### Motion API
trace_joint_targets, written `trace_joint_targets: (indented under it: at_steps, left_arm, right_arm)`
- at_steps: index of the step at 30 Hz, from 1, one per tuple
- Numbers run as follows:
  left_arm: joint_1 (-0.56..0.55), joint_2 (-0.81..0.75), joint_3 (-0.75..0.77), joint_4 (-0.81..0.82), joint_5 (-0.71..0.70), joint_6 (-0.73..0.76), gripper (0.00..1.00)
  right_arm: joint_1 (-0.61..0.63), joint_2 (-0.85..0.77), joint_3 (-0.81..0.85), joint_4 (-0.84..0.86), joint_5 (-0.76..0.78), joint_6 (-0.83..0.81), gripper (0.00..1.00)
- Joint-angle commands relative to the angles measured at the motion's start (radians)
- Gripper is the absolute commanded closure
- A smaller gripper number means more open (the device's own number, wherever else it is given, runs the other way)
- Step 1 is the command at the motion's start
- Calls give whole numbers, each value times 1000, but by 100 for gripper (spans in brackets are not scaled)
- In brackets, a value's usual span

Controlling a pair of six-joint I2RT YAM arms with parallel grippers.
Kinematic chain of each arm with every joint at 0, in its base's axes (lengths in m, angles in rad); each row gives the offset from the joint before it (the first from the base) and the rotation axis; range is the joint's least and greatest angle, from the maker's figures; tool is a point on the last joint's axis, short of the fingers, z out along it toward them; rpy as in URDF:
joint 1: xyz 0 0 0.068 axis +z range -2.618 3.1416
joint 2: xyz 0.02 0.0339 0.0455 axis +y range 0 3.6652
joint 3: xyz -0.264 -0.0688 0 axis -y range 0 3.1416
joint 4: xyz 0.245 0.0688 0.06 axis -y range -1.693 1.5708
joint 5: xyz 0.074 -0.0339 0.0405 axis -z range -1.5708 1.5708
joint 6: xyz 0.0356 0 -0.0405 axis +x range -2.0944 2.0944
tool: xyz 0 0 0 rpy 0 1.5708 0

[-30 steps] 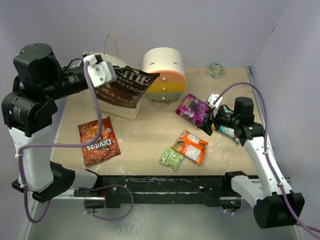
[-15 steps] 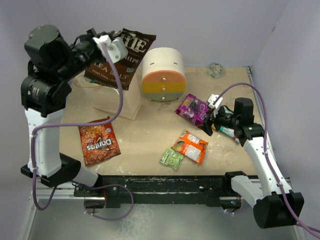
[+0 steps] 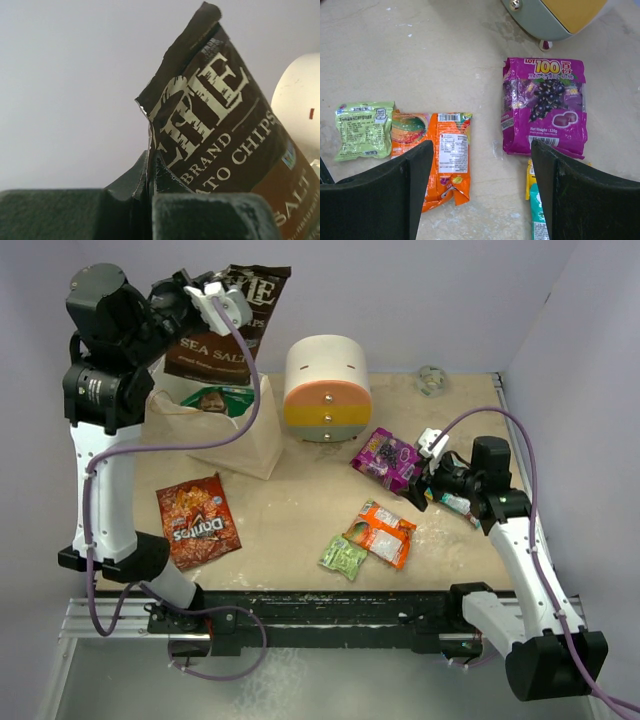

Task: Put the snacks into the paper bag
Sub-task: Place the snack in the paper bag.

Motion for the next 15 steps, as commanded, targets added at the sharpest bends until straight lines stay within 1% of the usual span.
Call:
trace_joint_targets:
  at_steps: [1, 4, 8, 10, 15]
  left_arm:
    - [94, -5, 53, 127, 119, -7, 100]
    - [180, 2, 43, 133, 216, -31, 100]
    - [267, 9, 1, 186, 341, -66, 100]
    - [293, 22, -4, 203, 382, -84, 100]
    - [326, 62, 19, 201, 431, -106, 100]
  right_arm:
    - [-9, -24, -5, 30, 5, -11, 19]
    - [-11, -27, -5, 30, 1, -15, 19]
    - [-13, -29, -4, 29, 1, -17, 19]
    - [-14, -31, -6, 28, 1, -18, 19]
    - [-17, -27, -6, 27, 3, -20, 19]
